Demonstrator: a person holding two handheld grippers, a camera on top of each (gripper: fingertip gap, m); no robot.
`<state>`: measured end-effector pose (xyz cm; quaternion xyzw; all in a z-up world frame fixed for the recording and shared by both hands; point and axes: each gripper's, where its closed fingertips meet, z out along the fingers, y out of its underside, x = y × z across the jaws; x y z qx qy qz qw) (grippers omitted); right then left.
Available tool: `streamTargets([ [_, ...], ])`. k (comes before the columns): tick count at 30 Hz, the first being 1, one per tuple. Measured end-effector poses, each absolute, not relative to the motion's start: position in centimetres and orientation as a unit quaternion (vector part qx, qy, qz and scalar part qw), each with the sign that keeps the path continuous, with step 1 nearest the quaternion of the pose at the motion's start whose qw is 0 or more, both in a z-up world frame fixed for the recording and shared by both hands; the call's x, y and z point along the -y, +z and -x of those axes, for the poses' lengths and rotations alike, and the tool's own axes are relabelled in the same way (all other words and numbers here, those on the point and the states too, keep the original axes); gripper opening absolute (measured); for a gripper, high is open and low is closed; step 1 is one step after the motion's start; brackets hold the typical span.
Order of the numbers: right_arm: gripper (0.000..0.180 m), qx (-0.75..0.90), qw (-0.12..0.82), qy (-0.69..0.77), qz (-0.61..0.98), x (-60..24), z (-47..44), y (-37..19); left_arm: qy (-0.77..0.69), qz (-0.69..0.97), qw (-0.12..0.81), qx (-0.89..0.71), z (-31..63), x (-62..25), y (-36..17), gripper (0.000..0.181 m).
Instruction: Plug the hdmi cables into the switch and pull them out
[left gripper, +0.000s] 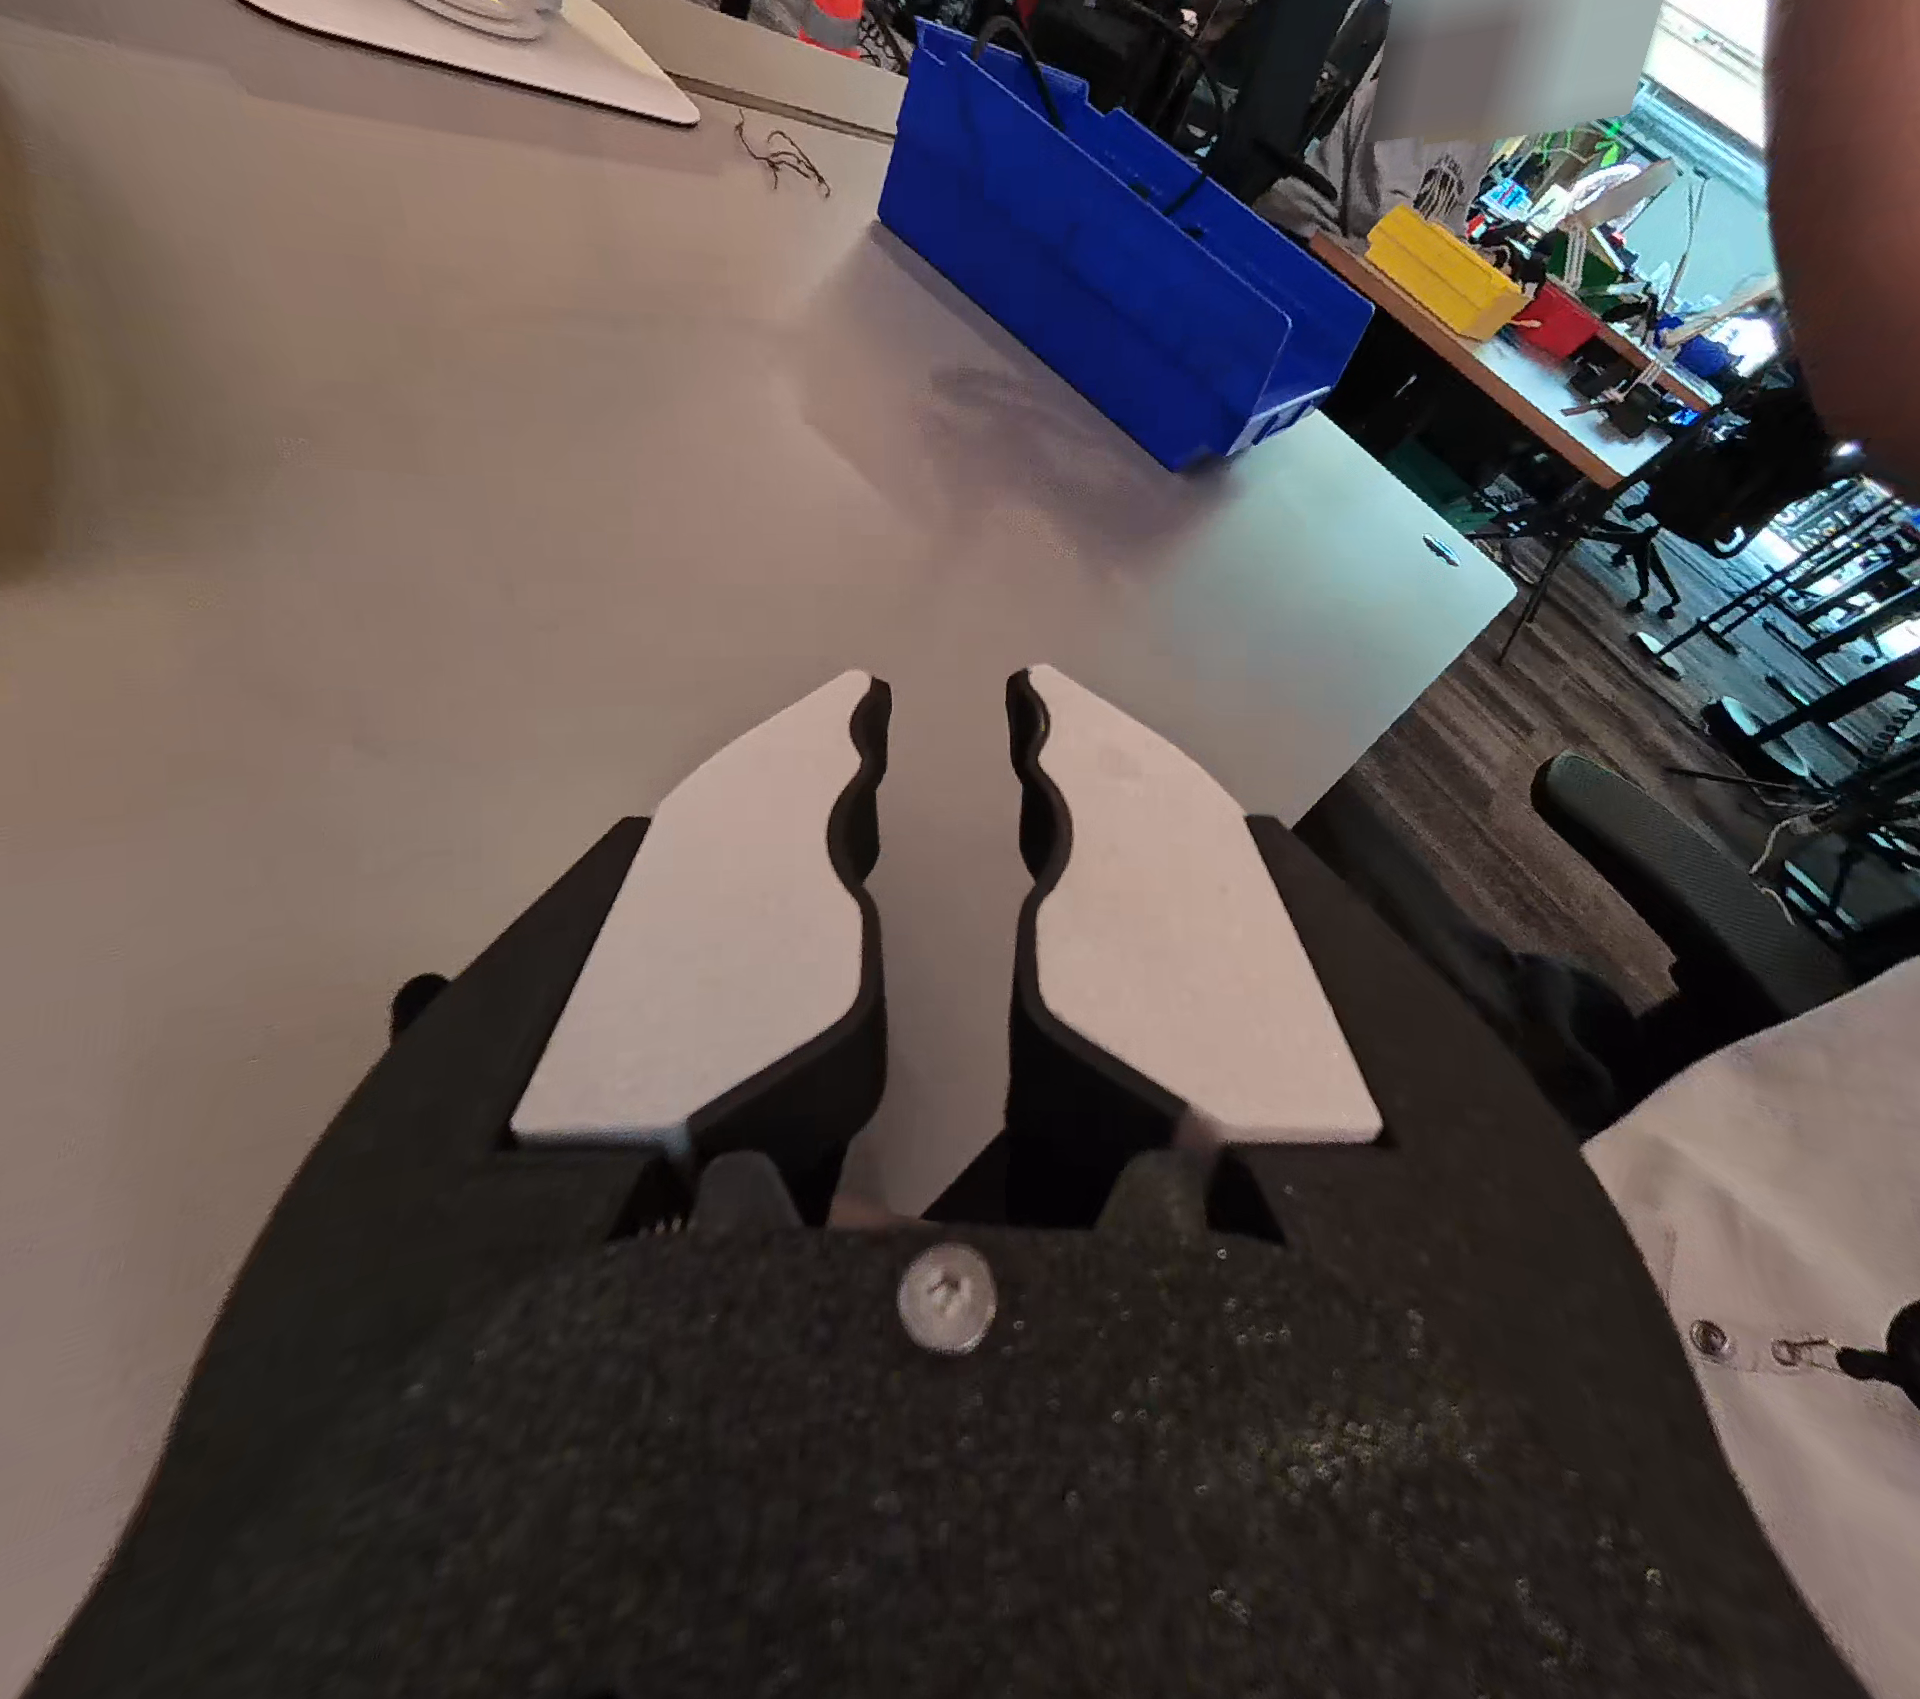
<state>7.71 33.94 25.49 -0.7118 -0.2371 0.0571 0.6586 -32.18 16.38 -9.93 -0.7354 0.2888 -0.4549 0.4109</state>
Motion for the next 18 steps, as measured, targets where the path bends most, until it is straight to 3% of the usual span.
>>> streamTargets([
  [3,0.02,0.182,0.655,0.075,0.73,-34.8,-13.5,21.8,-0.463,0.736,0.4,-0.289,31.8,-16.2,-10.0,0.022],
  [8,0.02,0.059,0.633,0.164,0.754,-34.4,-19.4,10.4,-0.468,0.737,0.394,-0.286,31.5,-16.3,-10.1,0.022],
  [14,0.021,0.013,0.492,0.179,0.852,-32.3,-19.6,-3.0,-0.446,0.743,0.393,-0.307,31.1,-16.2,-10.8,0.021],
  [18,0.021,-0.015,0.43,0.176,0.885,-32.6,-19.4,-5.9,-0.444,0.744,0.387,-0.315,30.7,-15.9,-11.0,0.021],
])
